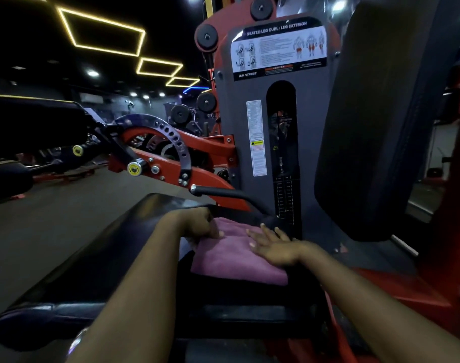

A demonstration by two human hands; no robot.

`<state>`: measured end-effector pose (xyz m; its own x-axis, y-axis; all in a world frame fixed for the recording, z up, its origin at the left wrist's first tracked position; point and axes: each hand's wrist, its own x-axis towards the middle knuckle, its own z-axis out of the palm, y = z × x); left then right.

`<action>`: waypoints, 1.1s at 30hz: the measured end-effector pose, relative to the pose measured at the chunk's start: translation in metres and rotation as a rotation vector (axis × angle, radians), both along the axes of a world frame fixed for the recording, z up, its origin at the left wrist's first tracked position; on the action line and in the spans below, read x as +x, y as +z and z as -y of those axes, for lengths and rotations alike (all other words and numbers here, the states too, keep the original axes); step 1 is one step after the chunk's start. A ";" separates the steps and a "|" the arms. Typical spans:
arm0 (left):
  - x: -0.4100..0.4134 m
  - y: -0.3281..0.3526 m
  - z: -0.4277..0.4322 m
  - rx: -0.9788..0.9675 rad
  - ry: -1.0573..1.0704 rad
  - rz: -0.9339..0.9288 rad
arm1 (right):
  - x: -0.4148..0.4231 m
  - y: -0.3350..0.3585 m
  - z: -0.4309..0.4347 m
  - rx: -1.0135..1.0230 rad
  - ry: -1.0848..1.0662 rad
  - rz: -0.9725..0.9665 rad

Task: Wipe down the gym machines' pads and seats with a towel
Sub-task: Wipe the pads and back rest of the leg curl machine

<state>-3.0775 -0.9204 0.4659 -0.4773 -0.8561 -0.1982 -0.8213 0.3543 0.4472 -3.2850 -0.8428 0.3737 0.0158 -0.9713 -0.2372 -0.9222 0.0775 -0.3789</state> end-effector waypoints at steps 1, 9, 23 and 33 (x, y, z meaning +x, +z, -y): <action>-0.002 -0.001 0.002 -0.023 0.010 -0.016 | -0.003 -0.002 0.004 -0.038 -0.028 0.043; -0.004 -0.017 0.021 -0.180 -0.069 0.091 | -0.027 0.031 0.023 -0.064 -0.246 0.286; 0.025 0.054 -0.015 -0.363 -0.333 -0.017 | -0.029 0.060 -0.023 -0.729 0.129 0.296; 0.029 0.020 -0.040 -0.644 -0.328 0.072 | -0.005 0.042 -0.029 -0.760 0.050 -0.230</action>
<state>-3.0481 -0.8802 0.4862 -0.7344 -0.6285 0.2562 -0.6469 0.7624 0.0159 -3.2905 -0.8138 0.4155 0.0947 -0.8681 0.4874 -0.9793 -0.1691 -0.1110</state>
